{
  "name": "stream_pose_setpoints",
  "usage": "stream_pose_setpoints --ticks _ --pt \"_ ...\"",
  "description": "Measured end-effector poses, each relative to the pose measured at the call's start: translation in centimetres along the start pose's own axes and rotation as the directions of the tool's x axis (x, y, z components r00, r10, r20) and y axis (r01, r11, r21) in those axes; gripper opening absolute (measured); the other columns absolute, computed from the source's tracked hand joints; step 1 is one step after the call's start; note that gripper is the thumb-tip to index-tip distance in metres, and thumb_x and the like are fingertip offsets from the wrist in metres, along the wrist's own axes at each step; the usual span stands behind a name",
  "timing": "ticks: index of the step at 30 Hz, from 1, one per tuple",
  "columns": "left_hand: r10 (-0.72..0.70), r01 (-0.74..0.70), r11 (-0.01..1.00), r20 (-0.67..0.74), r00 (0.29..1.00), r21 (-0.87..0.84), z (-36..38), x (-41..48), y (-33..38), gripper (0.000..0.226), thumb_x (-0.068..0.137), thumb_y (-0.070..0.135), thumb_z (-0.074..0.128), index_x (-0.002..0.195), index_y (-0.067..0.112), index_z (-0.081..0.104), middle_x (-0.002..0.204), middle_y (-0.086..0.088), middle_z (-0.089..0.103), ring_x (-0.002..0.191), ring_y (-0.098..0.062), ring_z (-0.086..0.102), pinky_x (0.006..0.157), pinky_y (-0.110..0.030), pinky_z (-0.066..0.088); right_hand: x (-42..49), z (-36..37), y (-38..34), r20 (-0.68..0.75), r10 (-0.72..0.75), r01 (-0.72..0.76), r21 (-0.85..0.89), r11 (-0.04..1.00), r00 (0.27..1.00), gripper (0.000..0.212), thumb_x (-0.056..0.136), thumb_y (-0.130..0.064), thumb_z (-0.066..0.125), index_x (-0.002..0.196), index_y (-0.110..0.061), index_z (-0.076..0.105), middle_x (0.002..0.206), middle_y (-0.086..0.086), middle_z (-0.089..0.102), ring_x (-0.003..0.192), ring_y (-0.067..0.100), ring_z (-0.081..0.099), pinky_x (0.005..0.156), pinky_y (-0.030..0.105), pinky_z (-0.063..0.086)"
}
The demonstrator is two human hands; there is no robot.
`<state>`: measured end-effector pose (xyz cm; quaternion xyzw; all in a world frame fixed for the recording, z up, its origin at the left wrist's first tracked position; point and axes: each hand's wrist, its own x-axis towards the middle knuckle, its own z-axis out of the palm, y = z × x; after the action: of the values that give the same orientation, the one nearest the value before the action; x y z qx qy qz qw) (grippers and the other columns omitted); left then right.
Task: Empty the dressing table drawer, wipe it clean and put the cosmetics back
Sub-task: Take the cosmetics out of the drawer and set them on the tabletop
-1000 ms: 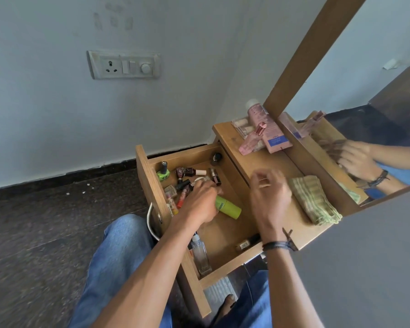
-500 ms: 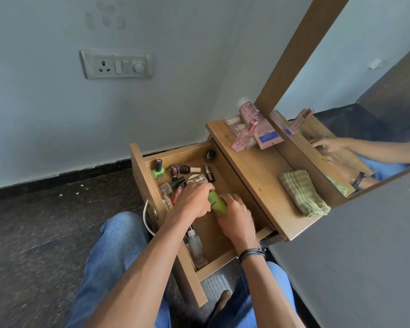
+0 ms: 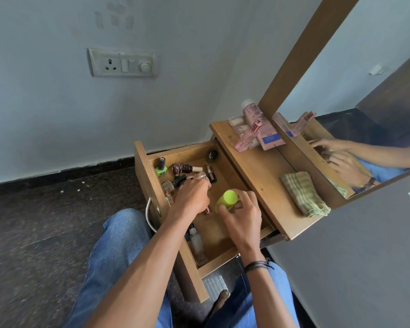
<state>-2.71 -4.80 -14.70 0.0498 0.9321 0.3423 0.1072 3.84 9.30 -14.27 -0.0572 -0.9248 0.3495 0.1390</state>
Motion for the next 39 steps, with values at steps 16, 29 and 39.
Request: stream_pose_setpoints --ticks 16,29,39 --pt "0.012 -0.012 1.000 -0.005 1.000 -0.014 0.3 0.0 0.1 0.058 0.088 -0.013 0.057 0.138 0.017 0.059 0.145 -0.003 0.054 0.127 -0.022 0.055 0.107 -0.037 0.047 11.6 -4.0 -2.8 -0.317 0.174 -0.105 0.224 0.969 0.932 0.045 0.075 -0.017 0.079 0.110 -0.028 0.053 0.102 -0.005 0.068 0.091 0.016 0.067 0.087 0.044 0.055" --pt "-0.006 0.005 0.999 0.033 0.999 0.048 0.6 0.5 -0.1 0.055 0.088 -0.007 0.061 0.138 0.015 0.058 0.147 -0.005 0.049 0.133 -0.026 0.047 0.110 -0.042 0.043 11.6 -1.4 -0.5 -0.365 0.189 -0.148 0.137 0.979 0.912 0.021 0.082 -0.012 0.068 0.091 -0.025 0.054 0.088 0.000 0.061 0.078 0.016 0.057 0.076 0.038 0.051" --pt "0.002 -0.003 0.998 0.022 1.000 0.070 0.3 0.3 0.0 0.050 0.088 -0.007 0.060 0.134 0.012 0.061 0.145 -0.006 0.051 0.126 -0.027 0.052 0.105 -0.042 0.048 11.9 -1.5 -0.2 -0.281 0.139 -0.147 -0.008 0.989 0.950 0.022 0.092 -0.013 0.062 0.107 -0.015 0.078 0.102 -0.004 0.063 0.086 0.013 0.059 0.077 0.026 0.042"
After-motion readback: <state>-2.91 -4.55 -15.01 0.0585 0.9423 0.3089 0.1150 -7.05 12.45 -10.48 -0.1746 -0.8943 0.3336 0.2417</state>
